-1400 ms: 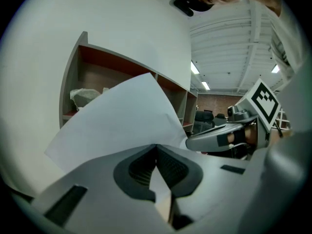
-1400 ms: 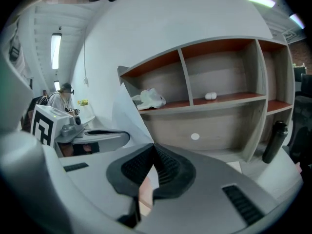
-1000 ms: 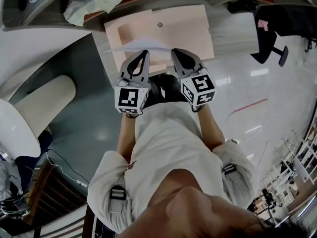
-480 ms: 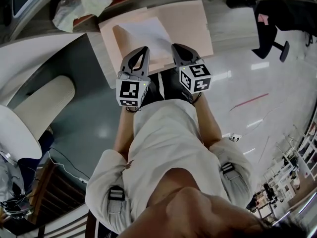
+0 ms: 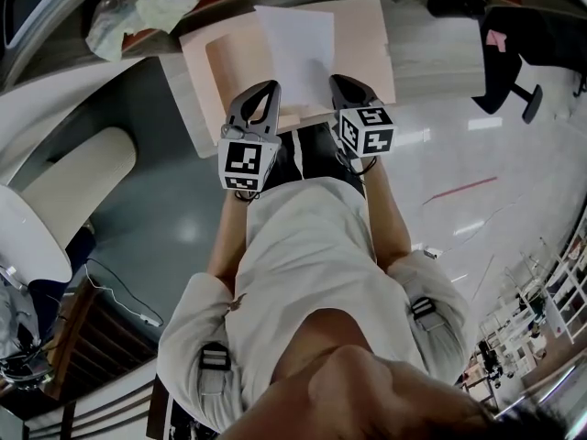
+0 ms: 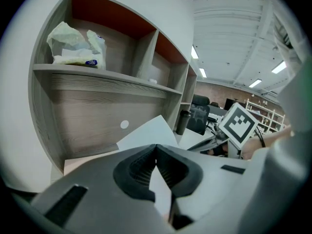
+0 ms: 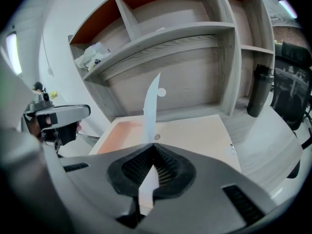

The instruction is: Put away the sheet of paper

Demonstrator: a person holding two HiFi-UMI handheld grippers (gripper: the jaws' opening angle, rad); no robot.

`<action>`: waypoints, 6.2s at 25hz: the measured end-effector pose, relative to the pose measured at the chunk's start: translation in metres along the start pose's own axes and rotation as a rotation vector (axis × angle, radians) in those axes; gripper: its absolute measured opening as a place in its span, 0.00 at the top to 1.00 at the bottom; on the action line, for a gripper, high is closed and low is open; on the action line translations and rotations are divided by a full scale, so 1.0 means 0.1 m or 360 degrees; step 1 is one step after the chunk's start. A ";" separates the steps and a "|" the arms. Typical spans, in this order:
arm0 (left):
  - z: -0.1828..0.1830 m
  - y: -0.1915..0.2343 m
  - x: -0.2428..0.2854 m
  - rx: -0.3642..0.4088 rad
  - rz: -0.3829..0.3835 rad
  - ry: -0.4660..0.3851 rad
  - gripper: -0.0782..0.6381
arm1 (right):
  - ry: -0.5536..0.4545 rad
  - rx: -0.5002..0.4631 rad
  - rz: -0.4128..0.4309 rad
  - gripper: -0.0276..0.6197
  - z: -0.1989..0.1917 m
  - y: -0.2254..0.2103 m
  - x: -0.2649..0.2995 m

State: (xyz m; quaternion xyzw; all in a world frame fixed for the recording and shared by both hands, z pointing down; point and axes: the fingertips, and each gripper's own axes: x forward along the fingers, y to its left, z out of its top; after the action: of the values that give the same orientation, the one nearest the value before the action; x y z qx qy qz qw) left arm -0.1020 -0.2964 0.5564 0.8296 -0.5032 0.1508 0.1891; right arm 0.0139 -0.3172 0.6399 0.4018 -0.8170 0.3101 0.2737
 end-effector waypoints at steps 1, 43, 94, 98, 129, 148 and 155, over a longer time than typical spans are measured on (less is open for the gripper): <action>-0.01 -0.01 0.02 0.0000 -0.0001 0.0009 0.87 | 0.0016 0.0002 -0.0011 0.93 -0.03 -0.06 0.03; -0.58 0.10 0.21 -0.0097 0.0021 0.0156 0.87 | 0.0425 -0.0394 -0.0079 0.93 -0.59 -0.16 1.05; -0.66 0.46 -0.11 -0.0123 0.0125 0.0131 0.87 | 0.0482 -0.0652 0.0030 0.80 -0.65 0.60 1.27; -0.64 0.45 -0.11 -0.0108 0.0114 0.0129 0.87 | 0.0479 -0.0645 0.0027 0.75 -0.65 0.59 1.22; 0.06 0.41 -0.41 0.0030 0.0114 -0.0072 0.87 | -0.0419 -0.0671 0.0184 0.92 0.76 1.19 -0.30; 0.12 0.30 -0.70 0.0061 0.0137 -0.0084 0.87 | -0.0443 -0.0751 0.0251 0.93 0.77 1.36 -0.54; 0.12 0.32 -0.74 0.0053 0.0131 -0.0097 0.87 | -0.0443 -0.0755 0.0251 0.93 0.74 1.43 -0.53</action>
State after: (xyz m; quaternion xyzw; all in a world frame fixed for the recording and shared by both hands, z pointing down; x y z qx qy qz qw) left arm -0.1634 -0.2582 0.5186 0.8154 -0.5399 0.1415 0.1536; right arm -0.0911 -0.2752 0.5133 0.3006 -0.9251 0.0726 0.2204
